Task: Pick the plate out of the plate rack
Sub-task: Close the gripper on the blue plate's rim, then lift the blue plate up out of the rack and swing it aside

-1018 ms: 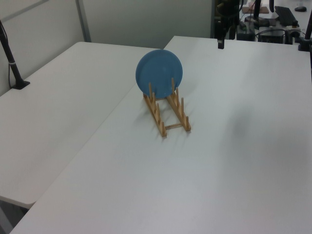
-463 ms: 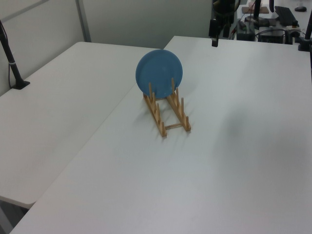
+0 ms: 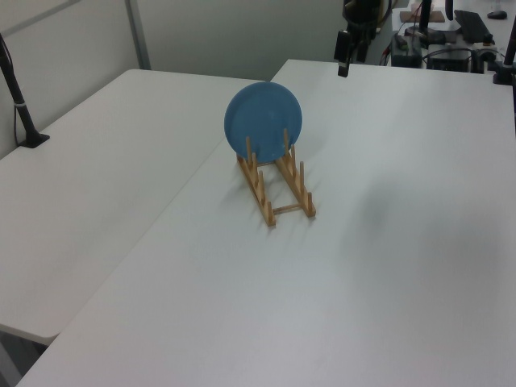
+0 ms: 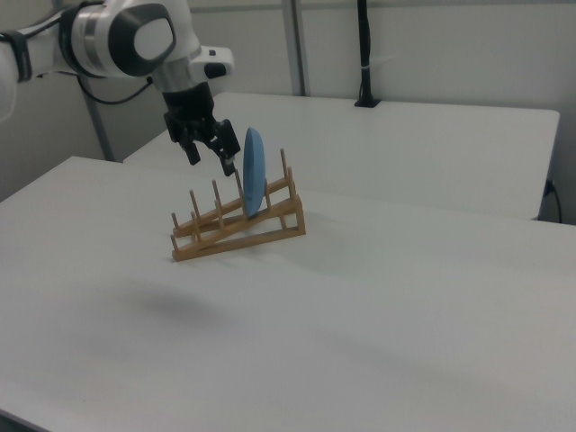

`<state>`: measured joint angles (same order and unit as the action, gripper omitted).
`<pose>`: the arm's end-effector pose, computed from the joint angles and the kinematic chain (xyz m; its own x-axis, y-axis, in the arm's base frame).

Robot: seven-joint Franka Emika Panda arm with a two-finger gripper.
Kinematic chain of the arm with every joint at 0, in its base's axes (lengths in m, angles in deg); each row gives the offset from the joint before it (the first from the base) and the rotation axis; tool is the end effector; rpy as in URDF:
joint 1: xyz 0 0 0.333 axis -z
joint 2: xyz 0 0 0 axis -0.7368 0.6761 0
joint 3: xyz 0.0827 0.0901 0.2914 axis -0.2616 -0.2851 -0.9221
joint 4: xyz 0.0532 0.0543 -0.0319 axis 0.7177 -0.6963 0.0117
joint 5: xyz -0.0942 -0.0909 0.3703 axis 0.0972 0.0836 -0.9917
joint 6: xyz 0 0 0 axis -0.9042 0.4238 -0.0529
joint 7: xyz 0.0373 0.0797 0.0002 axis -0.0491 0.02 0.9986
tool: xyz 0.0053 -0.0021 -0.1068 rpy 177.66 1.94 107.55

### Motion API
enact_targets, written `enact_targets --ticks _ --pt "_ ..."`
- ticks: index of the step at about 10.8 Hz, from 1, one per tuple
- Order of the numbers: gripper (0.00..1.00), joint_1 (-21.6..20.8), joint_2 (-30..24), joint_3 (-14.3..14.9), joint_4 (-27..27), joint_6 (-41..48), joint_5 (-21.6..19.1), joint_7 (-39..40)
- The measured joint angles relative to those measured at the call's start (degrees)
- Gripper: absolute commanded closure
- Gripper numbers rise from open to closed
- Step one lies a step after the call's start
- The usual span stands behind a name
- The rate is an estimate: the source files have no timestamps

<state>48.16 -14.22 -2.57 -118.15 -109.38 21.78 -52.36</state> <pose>0.6185 -0.0030 0.5743 0.9812 -0.1557 0.1139 -0.1594 -0.9869 0.0247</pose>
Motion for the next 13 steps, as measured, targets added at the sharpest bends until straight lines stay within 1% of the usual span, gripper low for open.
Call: enact_targets --ticks 3,4,5,6,7,8,11,12,13 --pt "0.0 0.3 3.2 0.2 0.0 -7.1 0.1 0.0" --pt "0.02 0.2 3.7 0.2 0.0 -8.8 0.3 0.0" --pt "0.07 -0.1 3.8 0.1 0.1 -11.3 1.1 0.0" --pt "0.12 -0.8 3.7 -0.1 0.4 -13.9 2.8 0.1" --pt "0.18 -2.1 3.7 -0.3 0.5 -16.9 5.8 0.0" --pt "0.21 -3.4 3.8 -0.4 0.4 -20.1 8.7 -0.1" --pt "0.22 -5.7 6.7 -0.5 0.1 -26.1 14.8 -0.2" --pt "0.22 -5.8 7.9 -0.4 0.5 -28.3 16.3 -0.9" --pt "0.22 -5.8 9.5 -0.2 1.9 -29.8 18.2 -2.4"
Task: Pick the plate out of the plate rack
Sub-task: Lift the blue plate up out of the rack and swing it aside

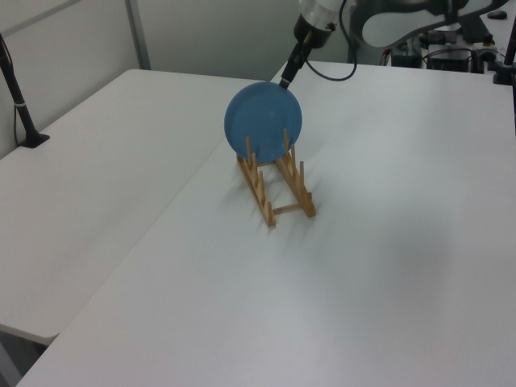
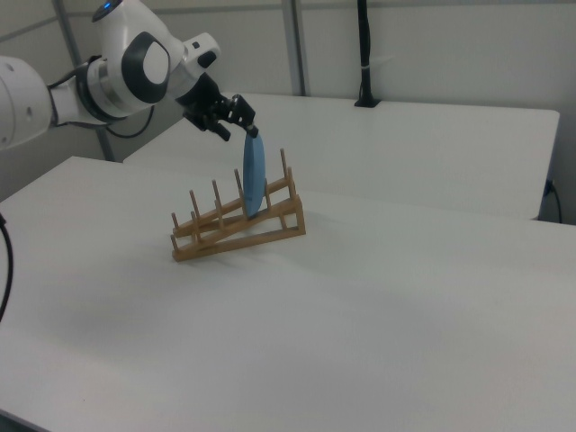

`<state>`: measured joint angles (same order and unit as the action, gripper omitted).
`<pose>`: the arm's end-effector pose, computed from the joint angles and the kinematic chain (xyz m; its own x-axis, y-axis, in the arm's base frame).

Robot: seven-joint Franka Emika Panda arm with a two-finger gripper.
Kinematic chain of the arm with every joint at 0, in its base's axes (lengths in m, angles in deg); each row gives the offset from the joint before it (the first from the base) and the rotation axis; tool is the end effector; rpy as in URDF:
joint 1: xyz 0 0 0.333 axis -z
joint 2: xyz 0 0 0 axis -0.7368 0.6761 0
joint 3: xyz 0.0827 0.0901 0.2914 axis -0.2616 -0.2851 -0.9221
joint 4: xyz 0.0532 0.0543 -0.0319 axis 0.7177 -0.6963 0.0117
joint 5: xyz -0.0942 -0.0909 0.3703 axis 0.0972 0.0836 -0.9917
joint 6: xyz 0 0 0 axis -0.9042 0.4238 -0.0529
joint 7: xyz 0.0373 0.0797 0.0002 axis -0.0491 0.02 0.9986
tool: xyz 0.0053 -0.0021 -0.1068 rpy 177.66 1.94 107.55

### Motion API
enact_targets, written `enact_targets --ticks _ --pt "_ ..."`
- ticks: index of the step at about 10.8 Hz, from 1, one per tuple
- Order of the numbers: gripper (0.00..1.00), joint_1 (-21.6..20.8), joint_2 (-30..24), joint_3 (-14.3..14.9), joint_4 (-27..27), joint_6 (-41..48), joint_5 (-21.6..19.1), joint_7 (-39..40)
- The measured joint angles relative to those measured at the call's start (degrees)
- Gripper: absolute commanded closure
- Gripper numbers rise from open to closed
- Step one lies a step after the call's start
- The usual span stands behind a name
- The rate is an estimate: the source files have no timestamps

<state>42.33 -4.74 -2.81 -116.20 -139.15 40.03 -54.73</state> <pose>0.6942 0.0667 0.5433 0.8582 0.1310 0.4963 0.0081 -0.9702 0.2421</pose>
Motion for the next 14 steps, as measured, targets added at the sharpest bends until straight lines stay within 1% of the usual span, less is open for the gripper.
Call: enact_targets --ticks 1,2,3,4,5,7,8,9,11,12,14 --pt "0.22 0.0 1.9 0.2 2.3 -0.4 2.3 -1.9" --pt "0.27 0.1 4.2 0.3 4.7 -0.5 4.7 -3.8" --pt "0.39 0.1 6.1 0.3 6.1 -1.3 5.9 -4.9" --pt "0.48 0.1 7.6 0.3 7.0 -2.4 6.4 -5.3" --pt "0.52 0.1 8.5 0.3 7.5 -3.1 6.5 -5.3" --pt "0.7 0.1 9.2 0.3 8.0 -3.4 7.1 -5.3" --pt "0.76 0.0 9.2 0.3 8.1 -3.4 7.1 -5.3" --pt "0.77 -0.2 9.2 0.3 8.1 -3.4 7.1 -5.3" --pt "0.9 -0.8 9.2 0.3 8.3 -3.4 7.2 -5.3" --pt "0.93 -0.8 9.2 0.3 8.6 -3.4 7.6 -5.3" --pt "0.93 -0.9 9.1 0.3 9.3 -3.4 9.2 -5.3"
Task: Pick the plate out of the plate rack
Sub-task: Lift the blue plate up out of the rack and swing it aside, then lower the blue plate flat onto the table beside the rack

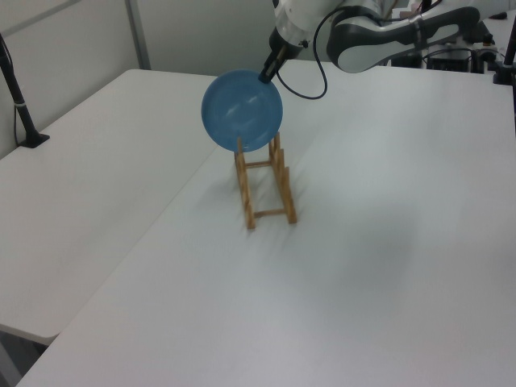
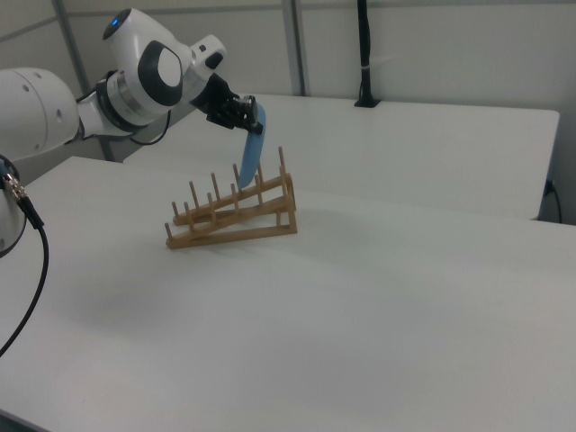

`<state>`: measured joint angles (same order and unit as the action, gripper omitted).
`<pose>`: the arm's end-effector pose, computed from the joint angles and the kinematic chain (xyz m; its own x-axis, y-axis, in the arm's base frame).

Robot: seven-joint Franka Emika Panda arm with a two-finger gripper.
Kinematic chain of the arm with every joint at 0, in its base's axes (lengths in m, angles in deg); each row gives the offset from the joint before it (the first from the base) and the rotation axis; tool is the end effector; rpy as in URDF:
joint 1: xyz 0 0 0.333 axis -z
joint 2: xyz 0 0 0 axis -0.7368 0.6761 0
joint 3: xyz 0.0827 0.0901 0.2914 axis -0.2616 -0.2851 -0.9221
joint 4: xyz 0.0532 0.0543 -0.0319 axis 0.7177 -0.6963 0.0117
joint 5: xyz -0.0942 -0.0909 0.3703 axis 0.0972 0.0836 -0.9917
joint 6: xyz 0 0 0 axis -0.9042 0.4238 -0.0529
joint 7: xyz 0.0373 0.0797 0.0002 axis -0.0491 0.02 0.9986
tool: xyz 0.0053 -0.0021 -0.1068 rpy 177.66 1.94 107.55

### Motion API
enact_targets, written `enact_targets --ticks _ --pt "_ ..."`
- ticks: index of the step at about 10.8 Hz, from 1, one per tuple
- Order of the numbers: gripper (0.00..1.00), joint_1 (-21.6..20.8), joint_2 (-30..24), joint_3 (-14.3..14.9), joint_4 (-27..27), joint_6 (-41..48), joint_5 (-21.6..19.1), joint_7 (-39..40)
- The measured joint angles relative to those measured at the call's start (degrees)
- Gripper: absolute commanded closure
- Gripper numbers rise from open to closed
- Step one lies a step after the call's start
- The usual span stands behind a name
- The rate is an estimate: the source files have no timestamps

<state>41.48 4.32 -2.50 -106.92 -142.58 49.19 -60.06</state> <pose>0.7374 0.0794 0.5221 0.8071 0.1769 0.5633 -0.0215 -0.9446 0.3275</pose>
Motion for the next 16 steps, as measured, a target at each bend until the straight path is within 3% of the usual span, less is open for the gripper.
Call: enact_targets --ticks 6,7,8,10,12,14,16 --pt "0.93 0.1 -7.9 0.0 1.1 0.0 0.2 0.1" --pt "0.93 0.6 -8.9 0.1 0.9 0.2 -1.4 -0.1" --pt "0.93 2.3 -10.0 0.4 -0.2 0.4 -7.1 0.0" --pt "0.93 7.3 -14.0 1.5 -5.8 2.4 -22.9 5.5" --pt "0.93 10.3 -17.7 5.6 -9.9 16.5 -39.0 17.2" --pt "0.92 11.0 -18.7 12.2 -11.8 28.5 -48.7 25.8" --pt "0.92 11.2 -18.4 17.0 -15.4 33.5 -52.3 32.9"
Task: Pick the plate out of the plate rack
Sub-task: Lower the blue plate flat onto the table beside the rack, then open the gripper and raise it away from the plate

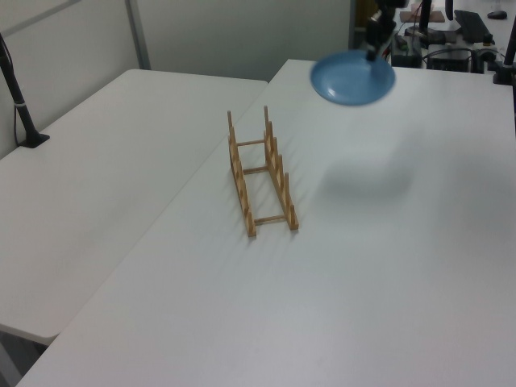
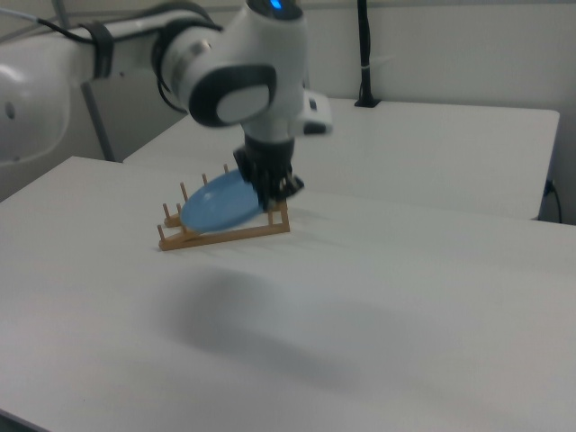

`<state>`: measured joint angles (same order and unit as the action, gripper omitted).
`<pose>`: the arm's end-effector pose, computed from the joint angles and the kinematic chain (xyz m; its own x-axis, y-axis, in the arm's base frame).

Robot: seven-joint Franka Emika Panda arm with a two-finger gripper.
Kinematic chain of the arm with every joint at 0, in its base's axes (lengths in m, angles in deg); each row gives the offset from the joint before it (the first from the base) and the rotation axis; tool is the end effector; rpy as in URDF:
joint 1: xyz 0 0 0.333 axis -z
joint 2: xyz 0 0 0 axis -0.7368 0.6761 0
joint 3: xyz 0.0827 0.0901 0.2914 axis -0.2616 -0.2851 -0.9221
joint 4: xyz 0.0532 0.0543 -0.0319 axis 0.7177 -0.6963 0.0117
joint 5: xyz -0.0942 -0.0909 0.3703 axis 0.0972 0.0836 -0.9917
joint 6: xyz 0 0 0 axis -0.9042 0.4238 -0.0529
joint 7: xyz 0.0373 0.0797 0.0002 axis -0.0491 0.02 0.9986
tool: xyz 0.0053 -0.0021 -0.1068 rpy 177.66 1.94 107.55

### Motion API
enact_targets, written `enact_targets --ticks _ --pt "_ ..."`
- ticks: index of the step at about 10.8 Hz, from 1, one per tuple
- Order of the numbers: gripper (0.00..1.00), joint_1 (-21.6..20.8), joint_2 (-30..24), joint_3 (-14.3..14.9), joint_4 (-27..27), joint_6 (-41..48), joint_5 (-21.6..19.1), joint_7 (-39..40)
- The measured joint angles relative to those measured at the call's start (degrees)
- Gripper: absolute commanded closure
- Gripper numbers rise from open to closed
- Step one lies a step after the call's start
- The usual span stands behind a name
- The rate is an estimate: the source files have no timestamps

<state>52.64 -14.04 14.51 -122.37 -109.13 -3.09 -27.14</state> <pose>0.5863 -0.1836 0.5443 0.9751 -0.1927 0.1093 -0.1500 -0.9373 -0.3145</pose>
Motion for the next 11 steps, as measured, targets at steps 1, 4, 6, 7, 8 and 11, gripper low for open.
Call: enact_targets --ticks 1,4,6,7,8,11 --pt "0.91 0.0 0.6 1.1 -2.8 0.3 -0.2 3.2" --pt "0.92 -0.6 7.7 1.4 -5.7 -2.4 -0.1 7.3" --pt "0.92 -1.6 13.1 1.4 -5.7 -6.3 -0.1 9.0" --pt "0.91 -1.9 14.6 1.4 -5.7 -6.9 -0.1 9.7" --pt "0.76 -2.0 15.3 1.4 -5.7 -7.0 -0.1 10.1" --pt "0.0 -2.0 15.5 1.5 -6.3 -7.0 2.0 11.0"
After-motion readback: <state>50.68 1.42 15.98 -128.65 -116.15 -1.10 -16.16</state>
